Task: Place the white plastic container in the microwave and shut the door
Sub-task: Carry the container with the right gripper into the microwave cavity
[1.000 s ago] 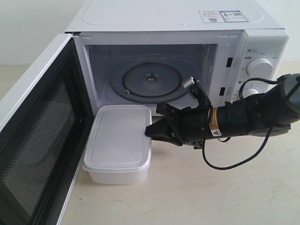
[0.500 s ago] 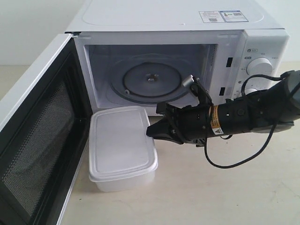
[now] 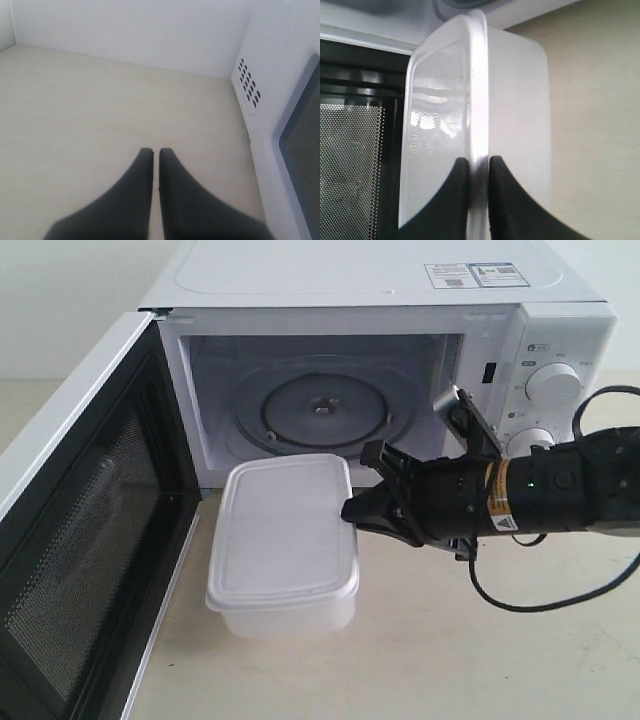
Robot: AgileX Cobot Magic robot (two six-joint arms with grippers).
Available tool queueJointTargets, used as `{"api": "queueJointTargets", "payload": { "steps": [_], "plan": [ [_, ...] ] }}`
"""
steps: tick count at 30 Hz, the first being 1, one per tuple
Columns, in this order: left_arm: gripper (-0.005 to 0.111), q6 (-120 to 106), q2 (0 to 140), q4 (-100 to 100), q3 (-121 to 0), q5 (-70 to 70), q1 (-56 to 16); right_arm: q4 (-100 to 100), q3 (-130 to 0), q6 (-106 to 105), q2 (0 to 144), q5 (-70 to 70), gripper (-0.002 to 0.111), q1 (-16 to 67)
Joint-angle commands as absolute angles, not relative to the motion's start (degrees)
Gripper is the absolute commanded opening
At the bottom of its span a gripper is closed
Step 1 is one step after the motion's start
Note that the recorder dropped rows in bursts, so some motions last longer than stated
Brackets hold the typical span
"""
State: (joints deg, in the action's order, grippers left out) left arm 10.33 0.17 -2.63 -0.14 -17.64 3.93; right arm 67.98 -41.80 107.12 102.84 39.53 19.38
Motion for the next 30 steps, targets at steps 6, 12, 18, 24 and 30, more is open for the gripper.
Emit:
{"api": "queueJointTargets", "payload": {
  "steps": [6, 12, 18, 24, 30],
  "plan": [
    [0.004, 10.7, 0.0, -2.4, 0.0, -17.4, 4.0, 52.1, -31.5, 99.0, 98.4, 44.8, 0.000, 19.4],
    [0.004, 10.7, 0.0, -2.4, 0.0, -17.4, 4.0, 40.5, -25.5, 94.7, 94.6, 47.4, 0.000, 20.1],
    [0.004, 10.7, 0.0, -2.4, 0.0, -17.4, 4.0, 28.2, -21.5, 90.0, 90.9, 48.2, 0.000, 23.8],
    [0.004, 10.7, 0.0, -2.4, 0.0, -17.4, 4.0, 14.2, -20.7, 85.9, 90.4, 49.0, 0.000, 30.6],
    [0.004, 10.7, 0.0, -2.4, 0.0, -17.4, 4.0, 0.0, -20.7, 80.0, 90.4, 49.0, 0.000, 37.9]
  ]
}}
